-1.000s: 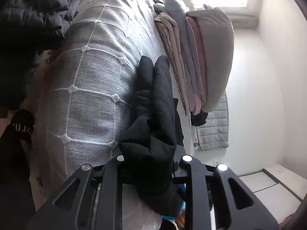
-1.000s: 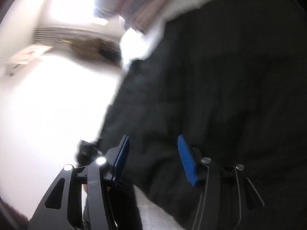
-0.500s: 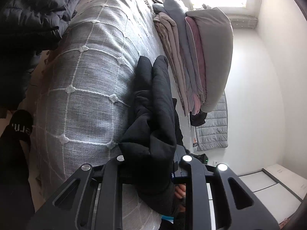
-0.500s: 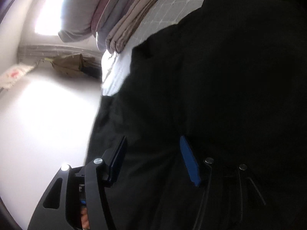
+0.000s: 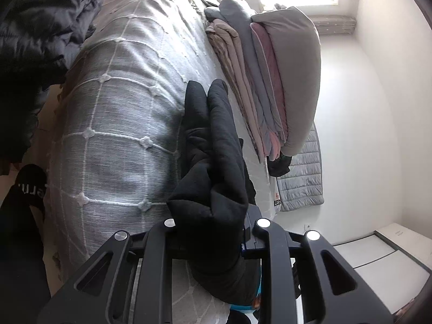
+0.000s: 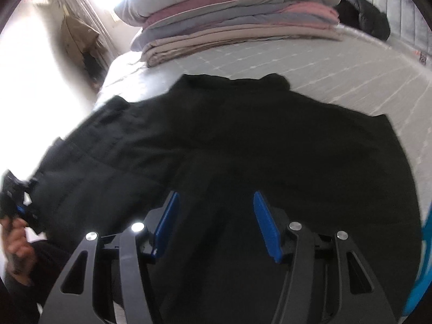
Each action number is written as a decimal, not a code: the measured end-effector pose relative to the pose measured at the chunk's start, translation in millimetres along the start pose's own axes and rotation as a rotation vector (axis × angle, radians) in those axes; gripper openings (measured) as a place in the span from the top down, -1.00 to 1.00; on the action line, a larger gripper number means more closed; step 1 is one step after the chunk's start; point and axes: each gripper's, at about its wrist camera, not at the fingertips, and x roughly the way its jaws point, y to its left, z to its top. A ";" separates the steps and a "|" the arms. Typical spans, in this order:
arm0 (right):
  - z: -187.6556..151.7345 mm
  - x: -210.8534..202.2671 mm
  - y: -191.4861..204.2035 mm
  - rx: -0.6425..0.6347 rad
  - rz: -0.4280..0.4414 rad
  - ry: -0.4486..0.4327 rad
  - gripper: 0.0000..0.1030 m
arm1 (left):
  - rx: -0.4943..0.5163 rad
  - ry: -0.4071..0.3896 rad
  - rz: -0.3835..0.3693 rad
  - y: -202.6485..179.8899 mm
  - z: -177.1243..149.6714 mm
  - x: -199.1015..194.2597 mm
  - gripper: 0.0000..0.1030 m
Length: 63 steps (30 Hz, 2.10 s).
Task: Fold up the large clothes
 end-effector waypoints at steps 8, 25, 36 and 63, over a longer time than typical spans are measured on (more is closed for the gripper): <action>-32.0 46.1 4.8 -0.060 -0.055 0.119 -0.19 | 0.052 -0.004 -0.014 -25.0 -1.4 1.5 0.61; -30.7 33.5 3.3 -0.053 0.003 0.129 -0.37 | 0.409 0.003 -0.049 -150.0 -45.3 13.4 0.61; -29.0 -11.5 -64.9 0.233 0.294 0.044 -0.39 | 0.784 0.099 -0.103 -261.8 -157.6 52.5 0.61; -111.6 -38.0 -280.7 0.912 0.781 -0.141 -0.48 | 0.988 0.557 -0.018 -258.1 -345.6 266.0 0.56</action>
